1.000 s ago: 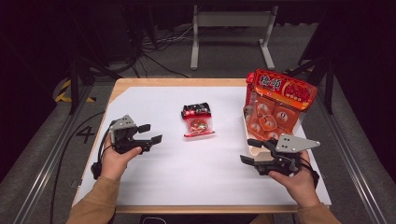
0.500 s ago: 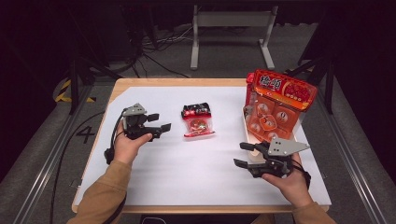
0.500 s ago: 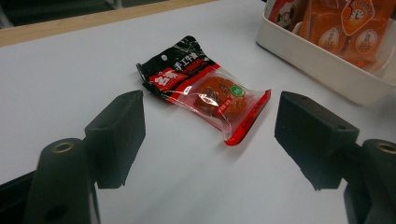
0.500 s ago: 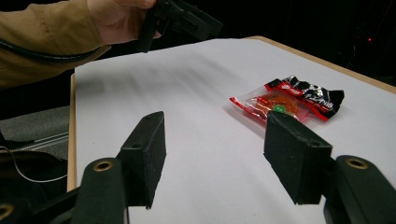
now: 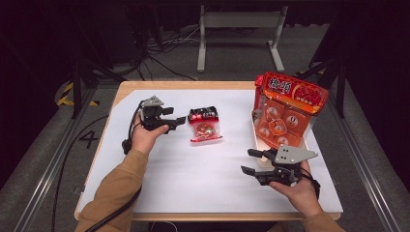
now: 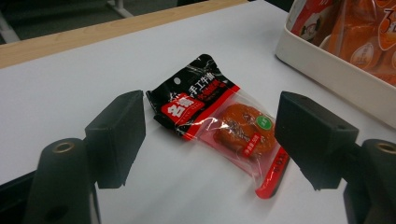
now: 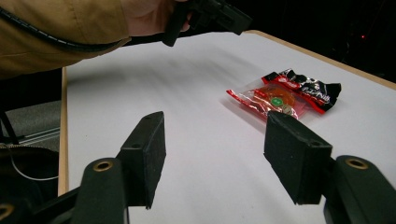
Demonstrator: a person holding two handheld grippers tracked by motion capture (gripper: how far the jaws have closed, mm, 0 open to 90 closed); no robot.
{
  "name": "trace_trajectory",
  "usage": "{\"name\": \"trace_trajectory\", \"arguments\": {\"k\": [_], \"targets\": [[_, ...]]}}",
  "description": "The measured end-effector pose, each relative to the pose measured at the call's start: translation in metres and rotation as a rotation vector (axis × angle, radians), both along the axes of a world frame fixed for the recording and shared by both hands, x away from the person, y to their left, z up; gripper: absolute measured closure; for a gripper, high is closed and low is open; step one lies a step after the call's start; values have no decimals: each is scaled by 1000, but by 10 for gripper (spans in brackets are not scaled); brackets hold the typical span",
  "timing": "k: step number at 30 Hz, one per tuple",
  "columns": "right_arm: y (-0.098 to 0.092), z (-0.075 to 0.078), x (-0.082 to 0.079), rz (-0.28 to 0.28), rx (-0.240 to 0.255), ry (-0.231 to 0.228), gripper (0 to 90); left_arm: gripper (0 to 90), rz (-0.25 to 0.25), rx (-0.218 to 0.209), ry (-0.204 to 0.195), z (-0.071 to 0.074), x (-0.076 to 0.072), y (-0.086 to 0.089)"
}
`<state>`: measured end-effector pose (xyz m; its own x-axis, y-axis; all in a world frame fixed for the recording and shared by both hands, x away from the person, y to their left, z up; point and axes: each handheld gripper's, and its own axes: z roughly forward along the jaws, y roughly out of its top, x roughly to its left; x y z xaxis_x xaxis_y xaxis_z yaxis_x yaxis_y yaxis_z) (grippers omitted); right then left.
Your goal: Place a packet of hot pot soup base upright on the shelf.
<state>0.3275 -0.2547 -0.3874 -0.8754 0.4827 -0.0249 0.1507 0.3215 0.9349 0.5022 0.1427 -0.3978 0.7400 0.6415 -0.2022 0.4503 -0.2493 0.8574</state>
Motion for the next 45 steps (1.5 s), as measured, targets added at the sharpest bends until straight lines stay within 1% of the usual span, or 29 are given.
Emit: {"name": "trace_trajectory", "arguments": {"k": [2,5,6,8,11,12,13,14,15,19,20,22,24,26,28,32,34,36,39,42,45], "targets": [[0,-1,-1,-4,-5,4,388,259,0,7,1,-2,6,-4],[-1,-2,-3,-10,-13,4,385,257,3,5,8,-4,12,-10],[-1,-1,-4,-12,-12,3,385,257,-3,14,0,-4,15,-11],[-2,-1,-5,-13,-7,1,385,254,-4,5,14,-5,19,-15],[-3,-2,-6,-18,-6,4,385,252,-1,4,17,-5,24,-20],[-3,-2,-7,-20,-8,5,385,252,2,-7,23,-5,26,-21],[-4,-3,-7,-20,-7,7,386,251,0,-8,27,-6,28,-23],[-4,-3,-7,-22,-9,6,385,251,4,-5,31,-6,30,-24],[-5,-3,-8,-23,-10,7,386,251,3,-1,27,-7,32,-26],[-7,-3,-9,-31,-6,4,389,251,13,10,49,-13,39,-31],[-7,-3,-9,-31,-6,4,389,251,13,10,49,-13,39,-31],[-7,-2,-9,-27,-2,11,399,251,23,12,63,-17,42,-32],[-7,-1,-10,-27,-4,7,399,251,28,12,69,-20,45,-32],[-7,-2,-9,-23,-4,11,396,253,32,18,85,-23,47,-33],[-6,-3,-9,-17,-2,15,392,255,36,32,90,-25,49,-34],[-6,-3,-9,-12,-4,18,385,257,52,27,107,-29,55,-35],[-6,-3,-9,-10,-3,21,382,257,60,32,111,-31,57,-35],[-6,-3,-9,-13,-4,22,380,258,63,27,121,-33,58,-36],[-8,-3,-9,-15,-1,23,378,262,58,36,127,-36,60,-38],[-9,-3,-9,-12,2,25,374,271,53,35,134,-38,62,-41],[-9,-4,-8,-12,10,36,369,281,52,41,142,-40,64,-44]]}}
